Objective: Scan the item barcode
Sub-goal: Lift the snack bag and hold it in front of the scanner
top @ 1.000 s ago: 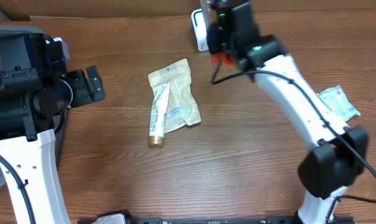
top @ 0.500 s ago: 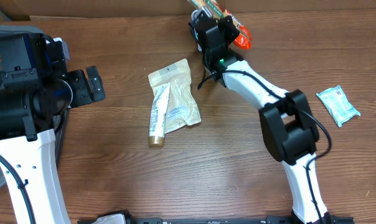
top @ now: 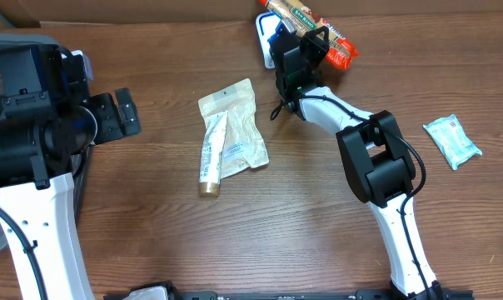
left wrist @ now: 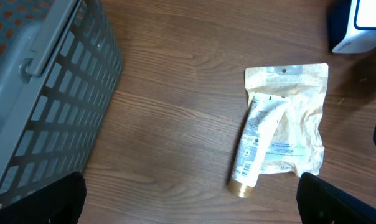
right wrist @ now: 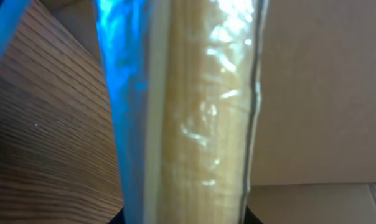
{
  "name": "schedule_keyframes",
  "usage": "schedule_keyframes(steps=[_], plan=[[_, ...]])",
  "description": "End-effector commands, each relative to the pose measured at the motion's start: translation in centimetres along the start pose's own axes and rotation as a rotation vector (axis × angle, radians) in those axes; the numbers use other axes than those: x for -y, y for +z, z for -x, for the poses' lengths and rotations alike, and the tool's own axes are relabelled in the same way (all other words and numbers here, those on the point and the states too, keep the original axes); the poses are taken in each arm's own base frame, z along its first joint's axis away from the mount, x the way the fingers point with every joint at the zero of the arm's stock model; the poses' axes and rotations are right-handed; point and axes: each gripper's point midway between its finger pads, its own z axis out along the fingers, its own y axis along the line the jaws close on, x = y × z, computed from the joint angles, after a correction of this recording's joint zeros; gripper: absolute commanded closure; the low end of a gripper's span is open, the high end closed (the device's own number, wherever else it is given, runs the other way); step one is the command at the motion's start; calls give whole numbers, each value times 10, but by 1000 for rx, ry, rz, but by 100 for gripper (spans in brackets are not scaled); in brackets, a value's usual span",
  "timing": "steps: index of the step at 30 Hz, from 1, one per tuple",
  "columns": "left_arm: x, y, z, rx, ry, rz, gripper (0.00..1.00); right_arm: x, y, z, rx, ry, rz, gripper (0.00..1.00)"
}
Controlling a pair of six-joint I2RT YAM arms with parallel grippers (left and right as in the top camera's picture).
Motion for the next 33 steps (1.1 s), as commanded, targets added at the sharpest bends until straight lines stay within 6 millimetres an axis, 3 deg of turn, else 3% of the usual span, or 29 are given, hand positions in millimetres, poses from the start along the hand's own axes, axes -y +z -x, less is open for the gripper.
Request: schedule_keyframes(steps=[1, 14, 19, 27, 30, 33], plan=[[1, 2, 1, -2, -10, -7, 0, 42, -3, 6, -29, 121, -94, 96], [1, 2, 1, -2, -10, -7, 0, 44, -14, 6, -61, 101, -111, 96], [1, 2, 1, -2, -10, -7, 1, 78, -52, 32, -19, 132, -142, 96], [1, 2, 1, -2, -10, -7, 0, 131, -96, 45, -7, 209, -181, 96], [1, 2, 1, -2, -10, -7, 0, 146, -115, 48, 18, 226, -141, 97], [1, 2, 1, -2, -10, -7, 1, 148, -138, 50, 79, 237, 4, 97]])
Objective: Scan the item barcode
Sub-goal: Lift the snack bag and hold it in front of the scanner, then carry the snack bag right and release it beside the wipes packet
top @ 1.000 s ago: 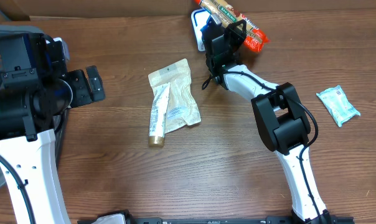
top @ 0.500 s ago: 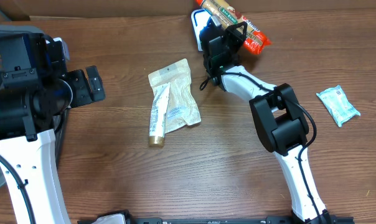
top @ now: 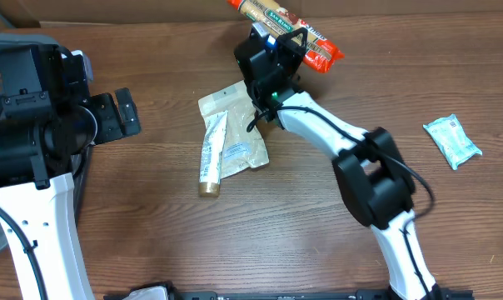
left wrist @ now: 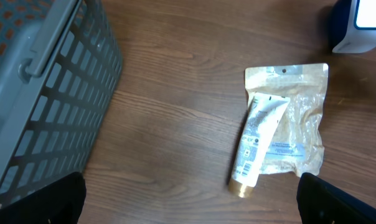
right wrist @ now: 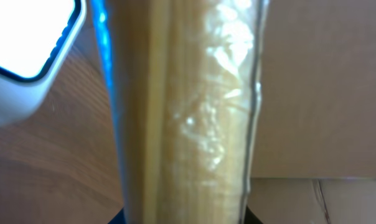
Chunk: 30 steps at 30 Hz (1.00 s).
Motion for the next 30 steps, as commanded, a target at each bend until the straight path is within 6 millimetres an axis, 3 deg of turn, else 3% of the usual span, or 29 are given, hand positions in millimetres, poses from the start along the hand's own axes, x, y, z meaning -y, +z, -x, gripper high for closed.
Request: schedule_keyframes(steps=[1, 5, 7, 10, 12, 16, 20, 27, 30], plan=[[1, 2, 1, -2, -10, -7, 0, 104, -49, 7, 114, 362, 51, 96], [1, 2, 1, -2, -10, -7, 1, 106, -91, -5, 215, 553, 455, 96], [0, 2, 1, -2, -10, -6, 1, 120, -108, -19, 239, 680, 652, 96], [0, 2, 1, -2, -10, -6, 1, 143, -116, -63, 144, 970, 948, 96], [1, 2, 1, -2, -10, -7, 0, 145, -100, -96, 5, 1087, 1000, 96], [0, 2, 1, -2, -10, -6, 0, 131, -43, -183, -397, 1376, 910, 96], [1, 2, 1, -2, -10, -7, 1, 92, 7, -254, -686, 1586, 802, 96], [1, 2, 1, -2, -10, -7, 0, 5, 55, -296, -781, 1740, 860, 96], [1, 2, 1, -2, -10, -7, 0, -19, 65, -308, -770, 1766, 840, 96]])
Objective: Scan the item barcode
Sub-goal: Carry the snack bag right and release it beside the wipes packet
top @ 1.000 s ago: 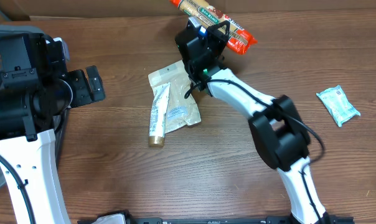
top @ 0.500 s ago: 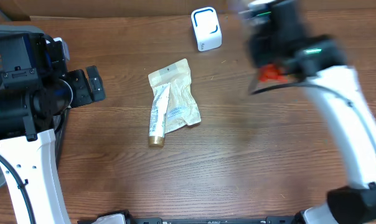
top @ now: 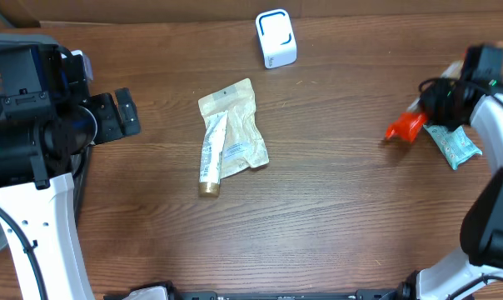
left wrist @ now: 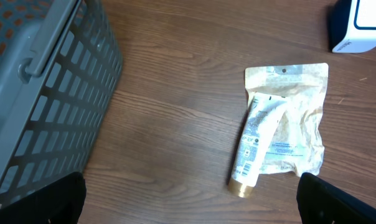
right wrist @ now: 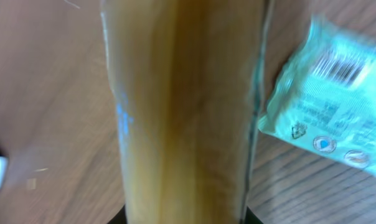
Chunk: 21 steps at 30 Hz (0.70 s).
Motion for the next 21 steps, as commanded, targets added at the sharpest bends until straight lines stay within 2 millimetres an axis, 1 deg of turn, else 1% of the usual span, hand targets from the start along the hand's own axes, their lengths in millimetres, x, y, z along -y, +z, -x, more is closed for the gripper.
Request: schedule_keyframes(steps=[1, 2, 3, 4, 5, 6, 7, 10, 13, 14, 15, 16, 19, 20, 21], plan=[[1, 2, 1, -2, -10, -7, 0, -7, -1, 4, 33, 38, 89, 96], [1, 2, 1, -2, -10, -7, 1, -2, 3, 3, 36, 26, 81, 96], [0, 2, 1, -2, -10, -6, 0, 3, 5, 1, 35, 9, 68, 92], [0, 2, 1, -2, -10, -6, 1, 6, 6, -2, 28, -20, 53, 83], [1, 2, 1, -2, -10, -7, 1, 11, 7, -5, 18, -51, 34, 69], [1, 2, 1, -2, -10, -7, 0, 15, 7, -8, 7, -92, 16, 52], [0, 2, 1, -2, -10, -6, 0, 19, 6, -11, -5, -118, -2, 41], [1, 2, 1, -2, -10, -7, 1, 29, 1, -12, -34, -116, -39, 34], [1, 2, 1, -2, -10, -7, 0, 32, -17, -6, -57, -89, -62, 32], [1, 2, 1, -2, -10, -7, 0, 28, -27, -3, -63, -96, -58, 32], [1, 2, 1, -2, -10, -7, 0, 19, -38, 0, -73, -131, -34, 32], [1, 2, 1, -2, -10, -7, 0, 13, -46, 1, -78, -155, -17, 32], [0, 2, 1, -2, -10, -6, 0, -20, -75, 2, -94, -261, 58, 31], [1, 2, 1, -2, -10, -7, 0, -33, -82, 1, -97, -297, 94, 31], [1, 2, 1, -2, -10, -7, 0, -64, -90, -11, -114, -383, 195, 30]])
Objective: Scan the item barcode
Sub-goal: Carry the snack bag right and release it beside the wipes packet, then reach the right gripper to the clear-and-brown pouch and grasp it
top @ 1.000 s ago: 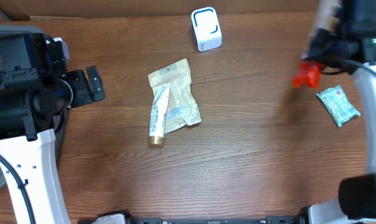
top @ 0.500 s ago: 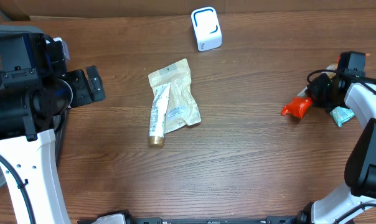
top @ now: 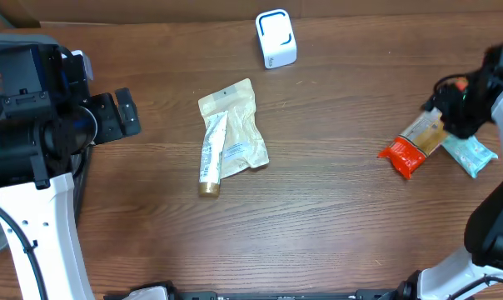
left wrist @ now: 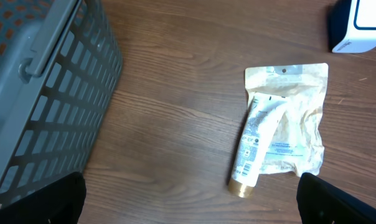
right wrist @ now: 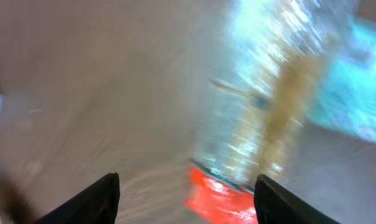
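Note:
A long clear snack pack with a red end lies flat on the table at the right, blurred in the right wrist view. My right gripper hovers just above its far end, jaws open and empty. The white and blue scanner stands at the back middle, and its edge shows in the left wrist view. My left gripper hangs open at the far left, holding nothing.
A teal packet lies touching the snack pack's right side. A cream pouch with a white tube on it lies mid-table. A grey slatted basket stands at the left.
My right gripper was shut on the snack pack, held above the table by the teal packet. Now the pack lies on the table and the gripper is open above it. The left arm is unchanged.
My right gripper held the snack pack over the scanner at the back, then a little further left there. Then it held the pack at the table's right side by the teal packet. Now the pack lies released there.

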{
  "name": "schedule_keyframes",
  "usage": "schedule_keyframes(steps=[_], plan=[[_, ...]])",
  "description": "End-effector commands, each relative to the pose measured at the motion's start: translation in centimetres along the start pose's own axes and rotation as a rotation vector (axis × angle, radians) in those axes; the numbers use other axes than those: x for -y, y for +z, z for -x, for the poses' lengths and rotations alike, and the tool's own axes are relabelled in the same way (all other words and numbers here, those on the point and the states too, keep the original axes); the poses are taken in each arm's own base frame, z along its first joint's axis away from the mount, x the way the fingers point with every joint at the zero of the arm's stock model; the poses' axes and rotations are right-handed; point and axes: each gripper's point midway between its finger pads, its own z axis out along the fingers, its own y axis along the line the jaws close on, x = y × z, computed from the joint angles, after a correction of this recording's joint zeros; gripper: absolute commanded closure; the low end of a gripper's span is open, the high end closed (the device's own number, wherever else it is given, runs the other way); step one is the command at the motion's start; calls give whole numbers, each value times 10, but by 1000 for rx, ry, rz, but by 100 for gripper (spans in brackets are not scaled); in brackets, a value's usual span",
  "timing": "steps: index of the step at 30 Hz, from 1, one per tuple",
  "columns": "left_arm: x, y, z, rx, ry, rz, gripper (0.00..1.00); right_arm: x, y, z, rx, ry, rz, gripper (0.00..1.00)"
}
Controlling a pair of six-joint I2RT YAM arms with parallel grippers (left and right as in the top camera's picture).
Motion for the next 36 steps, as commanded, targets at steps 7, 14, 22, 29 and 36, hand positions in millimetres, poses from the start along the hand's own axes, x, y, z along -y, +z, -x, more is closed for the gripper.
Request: schedule_keyframes(steps=[7, 14, 22, 29, 36], plan=[[0, 2, 1, -2, -10, -6, 0, -176, -18, -55, 15, -552, 405, 17], [0, 2, 1, -2, -10, -6, 0, -251, 50, -140, -121, -784, 503, 13], [0, 2, 1, -2, -10, -6, 0, -289, 114, -233, -290, -924, 605, 14], [0, 2, 1, -2, -10, -6, 0, -303, 144, -280, -345, -949, 620, 25], [0, 2, 1, -2, -10, -6, 1, -307, 147, -284, -345, -929, 619, 66]])
